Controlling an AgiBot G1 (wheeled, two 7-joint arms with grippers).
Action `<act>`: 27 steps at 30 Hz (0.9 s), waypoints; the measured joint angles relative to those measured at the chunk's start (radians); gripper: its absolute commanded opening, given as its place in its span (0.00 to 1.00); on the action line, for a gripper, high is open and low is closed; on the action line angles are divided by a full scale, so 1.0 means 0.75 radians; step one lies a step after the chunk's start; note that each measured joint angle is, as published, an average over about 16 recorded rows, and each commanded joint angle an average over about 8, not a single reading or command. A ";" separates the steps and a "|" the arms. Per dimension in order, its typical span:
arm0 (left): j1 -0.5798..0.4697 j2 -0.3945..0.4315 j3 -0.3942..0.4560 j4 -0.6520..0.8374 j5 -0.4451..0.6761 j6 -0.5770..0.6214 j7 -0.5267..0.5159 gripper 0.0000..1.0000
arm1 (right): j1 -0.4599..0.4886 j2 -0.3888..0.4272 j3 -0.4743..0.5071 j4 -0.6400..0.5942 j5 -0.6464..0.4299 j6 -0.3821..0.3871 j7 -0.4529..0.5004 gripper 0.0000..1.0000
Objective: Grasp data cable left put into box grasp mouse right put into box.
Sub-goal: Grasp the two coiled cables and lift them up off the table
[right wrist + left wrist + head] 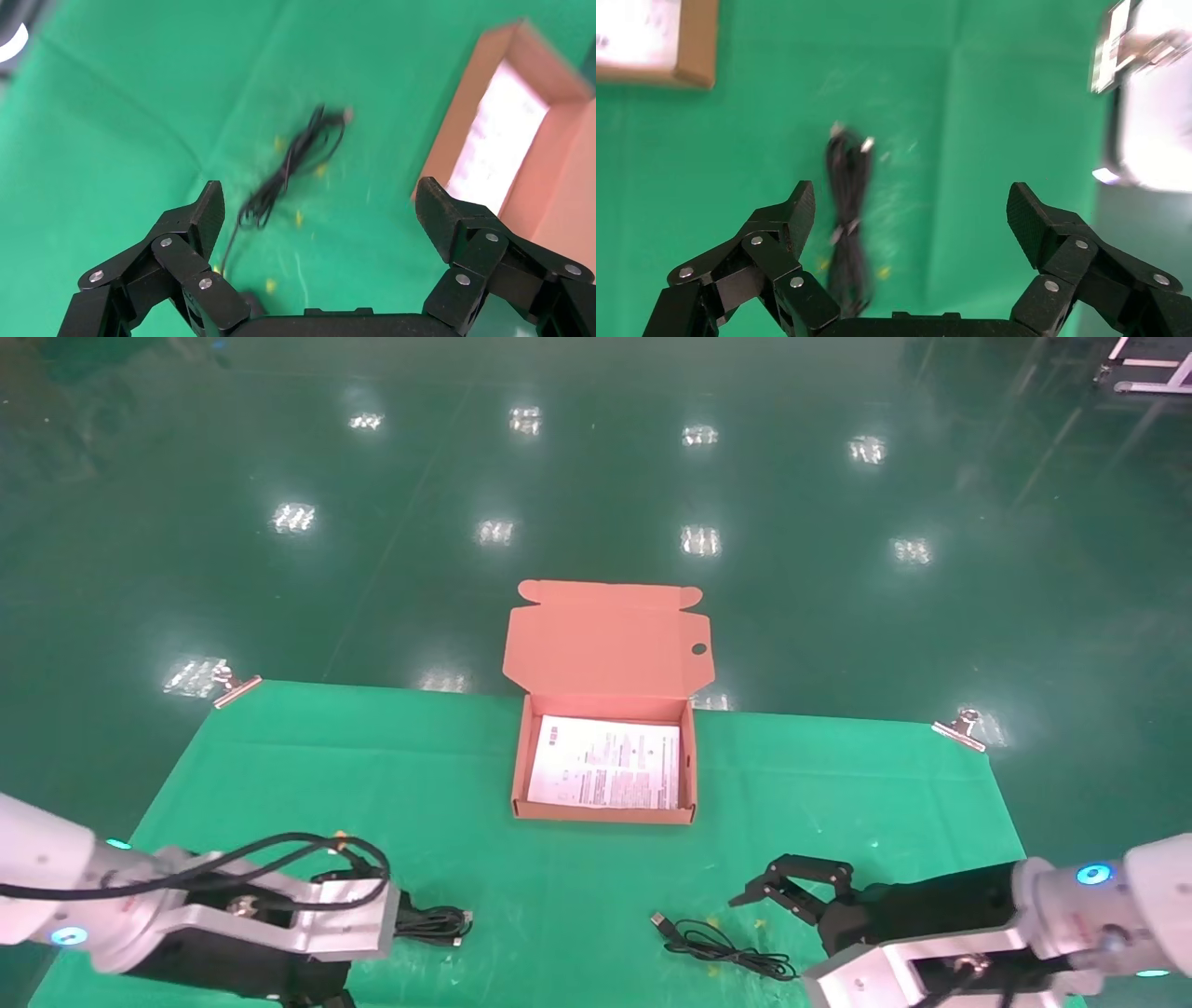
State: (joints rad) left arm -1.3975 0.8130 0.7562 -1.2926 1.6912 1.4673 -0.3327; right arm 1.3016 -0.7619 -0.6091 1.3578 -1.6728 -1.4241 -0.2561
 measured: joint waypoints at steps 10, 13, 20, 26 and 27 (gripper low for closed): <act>0.005 0.077 0.085 -0.028 0.288 -0.108 -0.068 1.00 | -0.036 -0.081 -0.075 -0.007 -0.268 0.133 0.079 1.00; 0.010 0.099 0.102 -0.018 0.348 -0.134 -0.084 1.00 | -0.048 -0.100 -0.087 -0.010 -0.322 0.162 0.114 1.00; 0.023 0.144 0.125 0.061 0.424 -0.184 -0.100 1.00 | -0.080 -0.137 -0.107 -0.022 -0.412 0.212 0.199 1.00; 0.025 0.182 0.129 0.183 0.431 -0.220 -0.075 1.00 | -0.104 -0.165 -0.117 -0.042 -0.461 0.238 0.267 1.00; 0.025 0.189 0.128 0.208 0.428 -0.226 -0.068 1.00 | -0.107 -0.170 -0.118 -0.047 -0.467 0.242 0.278 1.00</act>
State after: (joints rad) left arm -1.3791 0.9547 0.8521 -1.1368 2.0123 1.2980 -0.3839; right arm 1.2216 -0.8895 -0.6979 1.3228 -2.0228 -1.2429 -0.0479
